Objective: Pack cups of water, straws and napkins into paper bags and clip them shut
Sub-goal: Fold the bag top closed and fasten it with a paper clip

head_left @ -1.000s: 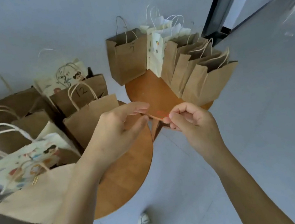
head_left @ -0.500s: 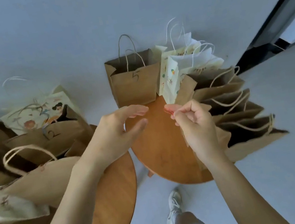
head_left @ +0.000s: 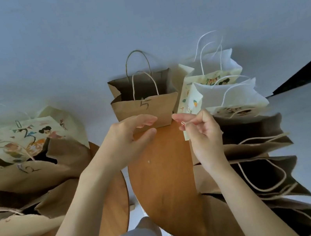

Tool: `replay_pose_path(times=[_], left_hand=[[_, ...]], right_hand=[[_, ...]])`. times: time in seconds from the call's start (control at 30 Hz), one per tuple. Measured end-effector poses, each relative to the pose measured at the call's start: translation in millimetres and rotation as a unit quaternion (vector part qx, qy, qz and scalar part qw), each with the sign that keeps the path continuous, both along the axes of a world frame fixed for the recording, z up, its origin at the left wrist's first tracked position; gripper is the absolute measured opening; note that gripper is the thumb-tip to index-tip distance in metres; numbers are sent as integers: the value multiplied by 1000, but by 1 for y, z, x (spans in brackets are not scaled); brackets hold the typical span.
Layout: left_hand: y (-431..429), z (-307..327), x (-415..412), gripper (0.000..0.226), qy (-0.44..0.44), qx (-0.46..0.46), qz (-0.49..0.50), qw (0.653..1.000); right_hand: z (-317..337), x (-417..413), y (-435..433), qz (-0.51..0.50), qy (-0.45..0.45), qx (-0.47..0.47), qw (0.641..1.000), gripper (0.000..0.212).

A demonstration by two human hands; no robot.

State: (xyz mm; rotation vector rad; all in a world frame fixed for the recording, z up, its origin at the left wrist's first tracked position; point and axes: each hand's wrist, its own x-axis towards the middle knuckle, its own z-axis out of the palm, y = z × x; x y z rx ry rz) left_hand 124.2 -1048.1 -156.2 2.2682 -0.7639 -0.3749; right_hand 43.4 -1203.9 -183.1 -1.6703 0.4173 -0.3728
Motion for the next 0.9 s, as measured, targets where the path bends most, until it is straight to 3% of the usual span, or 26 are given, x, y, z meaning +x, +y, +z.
replay_pose_path(times=[0.13, 0.37, 0.53, 0.67, 0.77, 0.9], left_hand=[[-6, -12, 44, 27, 18, 13, -17, 1000], [-11, -39, 106, 27, 31, -4, 5, 1000], [-16, -81, 122, 34, -59, 99, 24, 993], [-25, -104, 125, 56, -123, 149, 11, 981], [-35, -110, 132, 70, -128, 189, 32, 973], [-41, -130, 148, 84, -209, 228, 55, 949]], right_hand=[[-9, 37, -8, -19, 6, 28, 999, 23], [-24, 96, -11, -45, 24, 65, 997, 8], [-37, 111, -14, -67, 69, 47, 994, 9], [-47, 114, -22, -59, 97, 26, 993, 12], [-52, 120, -30, -30, 122, 18, 992, 19], [-56, 138, -37, 23, 131, 2, 991, 24]])
